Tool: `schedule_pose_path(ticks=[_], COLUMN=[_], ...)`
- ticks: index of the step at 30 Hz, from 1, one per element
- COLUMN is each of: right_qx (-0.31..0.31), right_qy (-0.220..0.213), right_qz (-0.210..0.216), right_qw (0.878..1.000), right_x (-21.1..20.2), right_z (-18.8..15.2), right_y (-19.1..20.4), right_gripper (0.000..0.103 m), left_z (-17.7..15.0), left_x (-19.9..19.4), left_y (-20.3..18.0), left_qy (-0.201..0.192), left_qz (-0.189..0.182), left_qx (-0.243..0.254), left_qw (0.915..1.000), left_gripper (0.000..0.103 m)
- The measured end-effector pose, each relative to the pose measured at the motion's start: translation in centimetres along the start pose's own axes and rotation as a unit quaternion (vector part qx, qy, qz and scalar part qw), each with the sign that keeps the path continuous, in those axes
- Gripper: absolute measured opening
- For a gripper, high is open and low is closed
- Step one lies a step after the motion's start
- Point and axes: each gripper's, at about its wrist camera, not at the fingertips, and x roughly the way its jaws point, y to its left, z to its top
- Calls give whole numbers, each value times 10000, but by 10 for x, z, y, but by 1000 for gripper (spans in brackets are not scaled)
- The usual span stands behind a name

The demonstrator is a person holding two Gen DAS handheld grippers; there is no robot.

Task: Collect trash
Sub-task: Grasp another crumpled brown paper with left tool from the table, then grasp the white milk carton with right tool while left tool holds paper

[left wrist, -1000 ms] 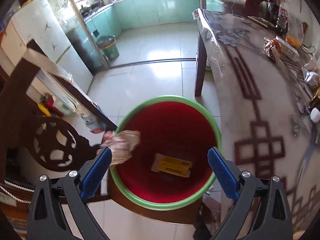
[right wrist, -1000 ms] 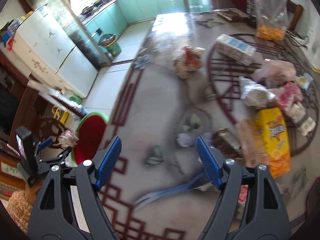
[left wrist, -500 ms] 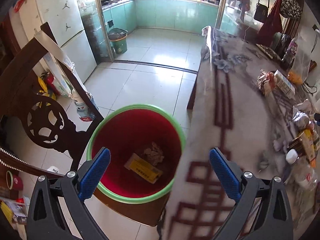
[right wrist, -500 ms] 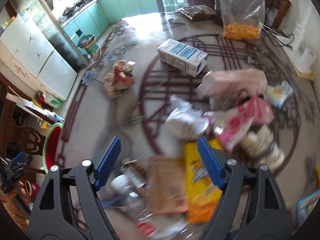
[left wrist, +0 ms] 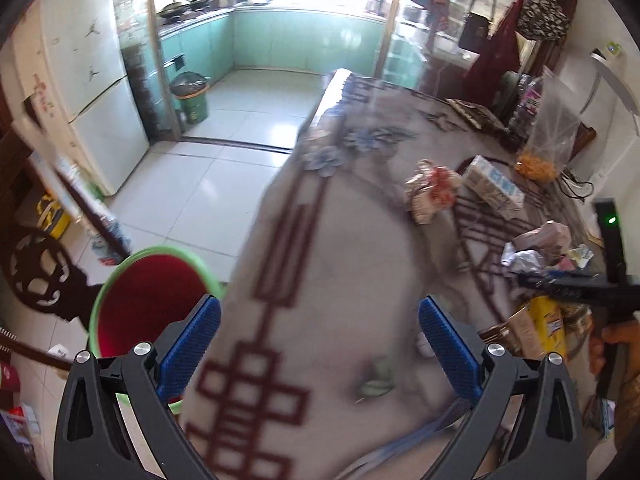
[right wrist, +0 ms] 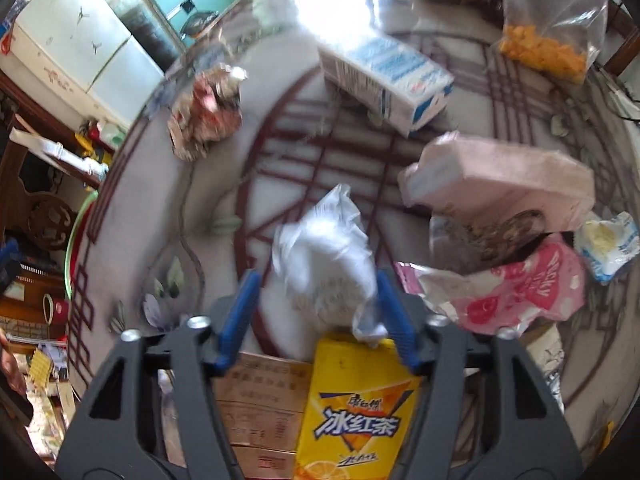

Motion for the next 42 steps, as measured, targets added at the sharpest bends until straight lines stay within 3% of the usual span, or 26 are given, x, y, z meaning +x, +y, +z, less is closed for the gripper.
schedule_pose_path(ticks=[6,12,19,25,26,28,32,33,35,36,37,42], right_qx=[102,273,594,729,732,717,660,630,566,555,559,237], right_qy=[-251,-549,-585,-570,-558,-520,-477,-447,-334,-314,-371,-966], right_qz=[356,674,663,618,613,613,660,673,653,586,545,320], right_qw=[9990,9958,9943,9938,9939,9942,9945,9947,9957,9962,9963,9945], right_x=[-11,-34,-37,-39,-38,-35,-29,-27,-21,-20,-21,-48], right_z=[-7,-10,-11,-13,-12,-12,-10,-8,-6,-5,-4,27], right_y=[-6,-11,-26,-37,-37,-36,-31,-29,-27,-26,-25,-24], right_gripper=[35,35,35,35,35,35,35,36,50,69,75,79], left_z=[47,84,102,103,102,100,102,103,104,104,103,97], left_x=[35,96,154,181,183,187,182,180,171,166,159,130], left_y=[-53,-87,-120,-127,-127,-127,-119,-118,-115,-114,-110,-94], left_qy=[-78,185,516,765,777,835,722,666,495,436,355,149], left_qz=[-355,-466,-276,-302,-299,-314,-460,-446,-403,-403,-404,-491], left_qx=[279,273,707,693,711,756,676,694,747,752,743,575], left_qw=[9989,9984,9958,9942,9940,9931,9940,9944,9952,9954,9958,9970], left_gripper=[95,95,95,93,90,56,47,46,45,45,45,45])
